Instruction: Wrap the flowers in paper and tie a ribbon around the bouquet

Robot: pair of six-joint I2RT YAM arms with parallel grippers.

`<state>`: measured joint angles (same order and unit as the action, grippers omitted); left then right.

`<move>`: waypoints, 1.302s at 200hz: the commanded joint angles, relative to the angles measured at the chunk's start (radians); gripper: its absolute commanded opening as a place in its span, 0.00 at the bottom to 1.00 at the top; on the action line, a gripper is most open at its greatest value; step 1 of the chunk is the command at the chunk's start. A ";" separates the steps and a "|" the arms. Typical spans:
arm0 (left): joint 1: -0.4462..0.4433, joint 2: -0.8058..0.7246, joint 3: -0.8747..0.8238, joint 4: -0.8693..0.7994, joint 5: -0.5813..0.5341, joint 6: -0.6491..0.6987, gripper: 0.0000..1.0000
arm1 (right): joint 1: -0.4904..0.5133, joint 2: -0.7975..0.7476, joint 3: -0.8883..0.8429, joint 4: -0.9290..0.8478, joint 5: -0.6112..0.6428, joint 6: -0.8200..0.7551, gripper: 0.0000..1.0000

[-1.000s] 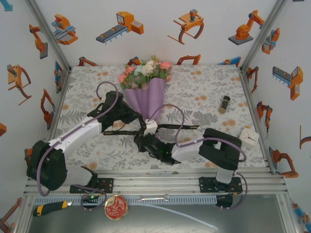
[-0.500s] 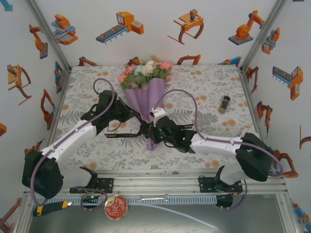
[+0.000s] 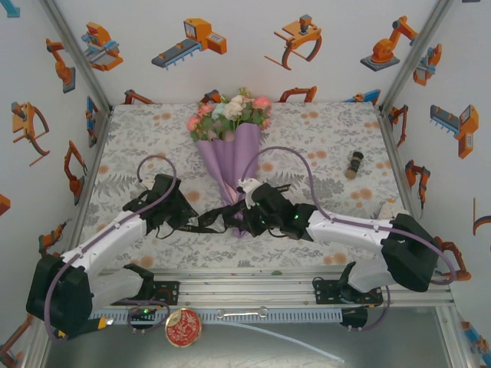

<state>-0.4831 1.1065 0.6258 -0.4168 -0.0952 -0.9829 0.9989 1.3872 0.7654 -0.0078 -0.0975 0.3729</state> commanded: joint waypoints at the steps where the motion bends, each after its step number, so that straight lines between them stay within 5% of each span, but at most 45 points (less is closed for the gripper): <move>1: 0.009 -0.013 0.125 -0.098 -0.095 0.134 0.53 | 0.001 0.015 0.012 -0.033 -0.031 -0.021 0.00; 22: 0.000 0.007 0.239 -0.112 -0.075 0.315 0.55 | 0.001 0.026 0.018 -0.048 -0.041 -0.023 0.00; 53: -0.090 0.126 0.339 0.070 0.293 0.612 0.47 | 0.001 0.020 0.002 -0.041 -0.041 -0.025 0.00; 78: -0.199 0.278 0.422 0.094 0.384 0.791 0.44 | 0.001 0.011 -0.013 -0.027 -0.037 -0.026 0.00; 119: -0.213 0.487 0.461 0.191 0.465 0.735 0.44 | 0.000 0.016 -0.019 0.000 -0.042 -0.018 0.00; 179: -0.213 0.569 0.411 0.269 0.555 0.668 0.45 | -0.002 -0.021 -0.046 0.010 -0.019 -0.020 0.00; 260: -0.200 0.545 0.372 0.289 0.601 0.619 0.08 | -0.020 -0.058 -0.054 0.037 0.012 -0.019 0.00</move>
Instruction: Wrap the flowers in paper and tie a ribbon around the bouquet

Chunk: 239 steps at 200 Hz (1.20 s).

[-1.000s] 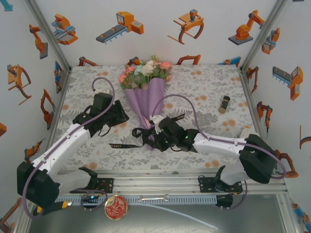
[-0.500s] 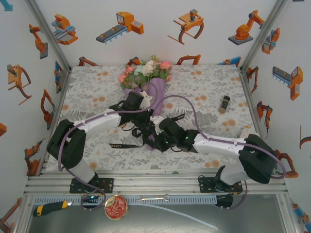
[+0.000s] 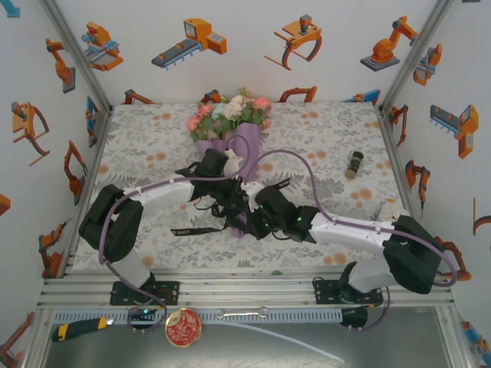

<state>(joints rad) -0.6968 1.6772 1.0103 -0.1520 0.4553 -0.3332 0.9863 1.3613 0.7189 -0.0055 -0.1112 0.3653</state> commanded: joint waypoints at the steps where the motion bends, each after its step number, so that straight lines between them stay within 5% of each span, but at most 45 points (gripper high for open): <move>1: 0.015 -0.028 -0.012 0.026 0.052 -0.034 0.07 | -0.007 -0.032 -0.006 0.035 0.025 -0.012 0.00; 102: 0.054 -0.106 -0.071 0.122 0.110 -0.114 0.06 | -0.054 0.115 0.071 0.233 0.209 -0.072 0.00; 174: 0.058 -0.120 -0.075 0.119 0.116 -0.125 0.05 | -0.054 0.171 0.004 0.363 0.268 -0.045 0.34; 239: 0.069 -0.122 -0.106 0.186 0.166 -0.211 0.05 | -0.054 0.200 -0.041 0.580 0.323 -0.241 0.36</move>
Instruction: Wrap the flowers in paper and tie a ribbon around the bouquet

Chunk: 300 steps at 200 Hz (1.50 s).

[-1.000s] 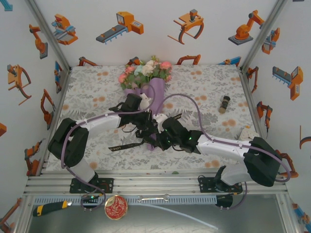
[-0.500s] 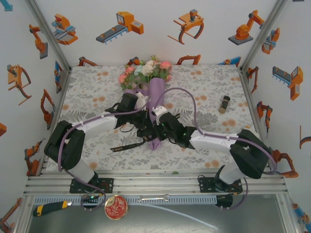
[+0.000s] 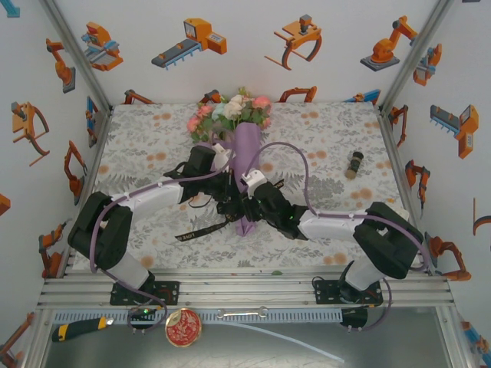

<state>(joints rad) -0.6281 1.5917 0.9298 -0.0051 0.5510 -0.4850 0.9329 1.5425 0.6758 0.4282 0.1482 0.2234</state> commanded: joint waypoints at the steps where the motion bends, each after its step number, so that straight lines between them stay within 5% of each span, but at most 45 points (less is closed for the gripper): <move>1: 0.001 -0.036 -0.026 0.039 0.071 -0.059 0.05 | -0.001 0.019 0.002 0.147 0.064 -0.102 0.36; 37: 0.002 -0.041 -0.052 0.072 0.074 -0.120 0.14 | -0.001 0.020 -0.026 0.263 0.037 -0.163 0.31; 63: 0.015 -0.059 -0.070 0.097 0.083 -0.157 0.18 | -0.002 0.024 -0.045 0.317 0.033 -0.184 0.09; 85: 0.046 -0.095 -0.099 0.112 0.103 -0.177 0.28 | -0.007 0.015 -0.072 0.363 0.040 -0.188 0.00; 106: 0.092 -0.149 -0.127 0.131 0.129 -0.195 0.41 | -0.009 0.002 -0.094 0.378 0.034 -0.200 0.00; 142: 0.101 -0.170 -0.028 -0.093 0.017 -0.009 0.46 | -0.009 -0.004 -0.113 0.383 -0.018 -0.220 0.00; 172: 0.088 -0.113 0.028 -0.166 0.134 0.187 0.39 | -0.014 -0.006 -0.111 0.382 -0.040 -0.213 0.00; 218: 0.040 -0.049 0.039 -0.090 0.059 0.209 0.42 | -0.023 0.003 -0.104 0.374 -0.112 -0.182 0.00; 252: 0.015 0.013 0.060 -0.090 0.086 0.194 0.16 | -0.033 0.002 -0.092 0.348 -0.110 -0.167 0.05; 267: 0.016 0.009 0.046 -0.088 0.073 0.185 0.00 | -0.042 -0.011 -0.096 0.327 -0.104 -0.158 0.10; 300: 0.035 -0.027 0.020 -0.082 0.025 0.156 0.00 | -0.048 -0.070 -0.087 0.173 -0.088 -0.138 0.35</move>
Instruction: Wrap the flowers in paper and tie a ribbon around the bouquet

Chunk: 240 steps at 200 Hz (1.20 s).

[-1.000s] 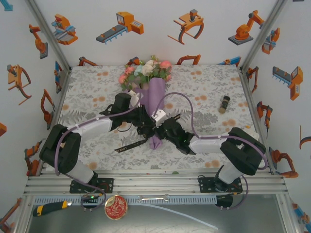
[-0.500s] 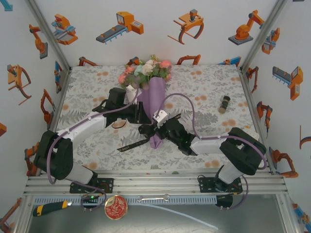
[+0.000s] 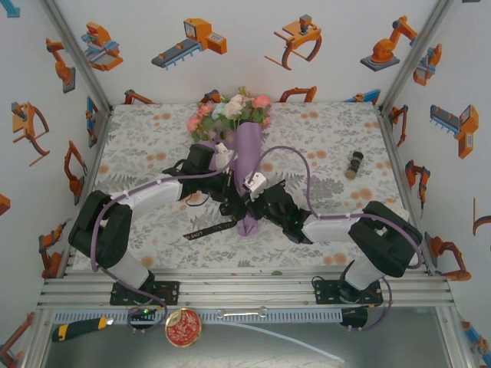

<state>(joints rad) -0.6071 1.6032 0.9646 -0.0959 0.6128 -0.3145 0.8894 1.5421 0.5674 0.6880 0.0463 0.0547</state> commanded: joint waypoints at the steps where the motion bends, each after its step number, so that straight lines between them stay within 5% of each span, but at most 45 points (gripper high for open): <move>1: 0.014 -0.039 -0.016 0.007 -0.039 -0.015 0.00 | -0.004 -0.071 0.022 -0.092 0.015 0.033 0.36; 45: 0.040 -0.053 -0.038 0.006 -0.087 -0.025 0.00 | -0.006 -0.206 0.027 -0.352 0.012 0.187 0.41; 84: 0.041 -0.042 -0.041 0.036 -0.081 -0.051 0.00 | -0.006 -0.227 -0.001 -0.302 -0.022 0.385 0.37; 92: 0.041 -0.040 -0.039 0.039 -0.080 -0.058 0.00 | -0.006 -0.216 -0.007 -0.270 -0.044 0.392 0.31; 110: 0.041 -0.038 -0.036 0.048 -0.070 -0.067 0.00 | -0.007 -0.184 -0.003 -0.251 -0.055 0.367 0.00; 146: 0.045 -0.042 -0.032 0.044 -0.077 -0.070 0.00 | -0.007 -0.153 0.037 -0.259 -0.115 0.309 0.00; 158: 0.045 -0.040 -0.032 0.043 -0.081 -0.072 0.00 | -0.006 -0.163 0.050 -0.308 -0.114 0.309 0.13; 175: 0.046 -0.034 -0.031 0.036 -0.096 -0.076 0.00 | 0.006 -0.198 0.072 -0.382 -0.151 0.338 0.16; 214: 0.051 -0.020 -0.034 0.057 -0.103 -0.095 0.00 | 0.255 -0.212 0.069 -0.358 0.145 0.507 0.21; 240: 0.052 -0.006 -0.035 0.062 -0.109 -0.101 0.00 | 0.323 -0.100 0.153 -0.437 0.210 0.542 0.30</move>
<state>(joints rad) -0.5621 1.5822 0.9371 -0.0593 0.5125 -0.3977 1.1732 1.3636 0.6418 0.3138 0.1223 0.5243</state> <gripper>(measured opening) 0.007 0.266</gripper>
